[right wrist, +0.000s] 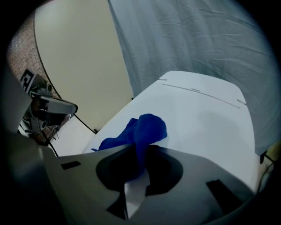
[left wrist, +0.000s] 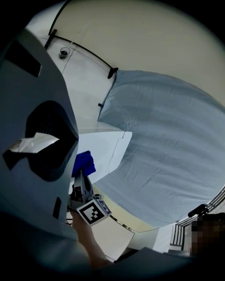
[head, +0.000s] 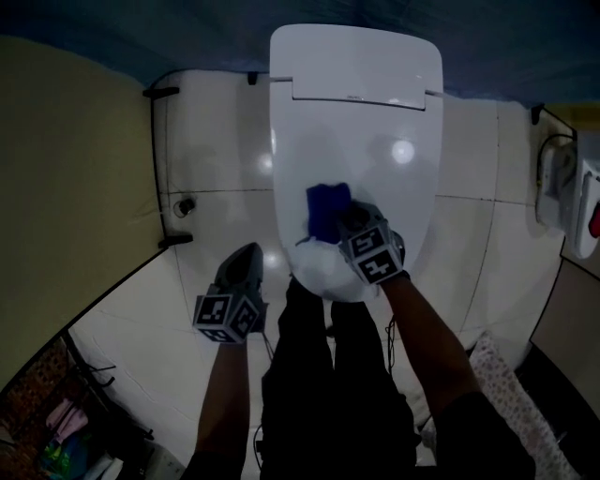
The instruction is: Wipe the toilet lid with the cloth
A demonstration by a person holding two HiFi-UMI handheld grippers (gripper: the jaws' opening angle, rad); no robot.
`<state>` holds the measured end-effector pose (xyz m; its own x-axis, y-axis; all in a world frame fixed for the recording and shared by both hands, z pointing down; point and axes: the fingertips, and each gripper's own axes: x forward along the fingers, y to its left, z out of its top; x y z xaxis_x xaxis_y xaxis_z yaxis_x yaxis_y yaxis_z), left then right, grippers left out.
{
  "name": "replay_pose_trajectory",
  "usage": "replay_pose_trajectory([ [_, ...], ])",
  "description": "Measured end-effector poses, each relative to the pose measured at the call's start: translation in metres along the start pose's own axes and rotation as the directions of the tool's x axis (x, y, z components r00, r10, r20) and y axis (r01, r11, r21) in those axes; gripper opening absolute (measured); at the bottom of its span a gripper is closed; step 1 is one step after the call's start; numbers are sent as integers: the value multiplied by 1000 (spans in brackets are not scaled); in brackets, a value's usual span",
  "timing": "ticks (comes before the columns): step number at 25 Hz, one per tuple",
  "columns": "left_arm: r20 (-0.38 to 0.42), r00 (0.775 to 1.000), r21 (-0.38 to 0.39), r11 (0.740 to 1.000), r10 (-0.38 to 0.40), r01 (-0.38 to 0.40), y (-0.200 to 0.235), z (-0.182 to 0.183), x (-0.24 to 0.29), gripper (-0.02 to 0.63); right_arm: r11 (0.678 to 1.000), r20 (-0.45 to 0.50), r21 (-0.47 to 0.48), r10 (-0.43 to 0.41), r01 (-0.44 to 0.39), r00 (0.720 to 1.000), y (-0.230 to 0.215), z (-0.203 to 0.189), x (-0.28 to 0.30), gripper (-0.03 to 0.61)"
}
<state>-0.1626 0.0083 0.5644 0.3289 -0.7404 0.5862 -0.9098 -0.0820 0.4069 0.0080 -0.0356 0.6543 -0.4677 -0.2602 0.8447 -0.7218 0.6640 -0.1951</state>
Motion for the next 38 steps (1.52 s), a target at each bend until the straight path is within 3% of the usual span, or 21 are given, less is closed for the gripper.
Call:
replay_pose_trajectory([
  [8, -52, 997, 16, 998, -52, 53, -40, -25, 27, -9, 993, 2, 92, -73, 72, 997, -65, -52, -44, 58],
  [16, -89, 991, 56, 993, -95, 100, -72, -29, 58, -9, 964, 42, 222, -158, 145, 986, -114, -98, -85, 58],
  [24, -95, 990, 84, 990, -102, 110, -76, -28, 58, -9, 950, 19, 179, -263, 255, 965, -148, -127, -109, 58],
  [29, -63, 997, 86, 995, -37, 42, -65, -27, 42, -9, 929, -5, 28, -370, 370, 929, -149, -116, -120, 57],
  [33, -9, 998, 41, 997, 63, -63, -48, -30, 23, -9, 944, 44, 84, -322, 318, 946, -126, -106, -117, 57],
  [38, 20, 990, -23, 990, 136, -136, -41, -43, -2, -9, 983, 153, 37, -182, 178, 971, -57, -63, -121, 57],
])
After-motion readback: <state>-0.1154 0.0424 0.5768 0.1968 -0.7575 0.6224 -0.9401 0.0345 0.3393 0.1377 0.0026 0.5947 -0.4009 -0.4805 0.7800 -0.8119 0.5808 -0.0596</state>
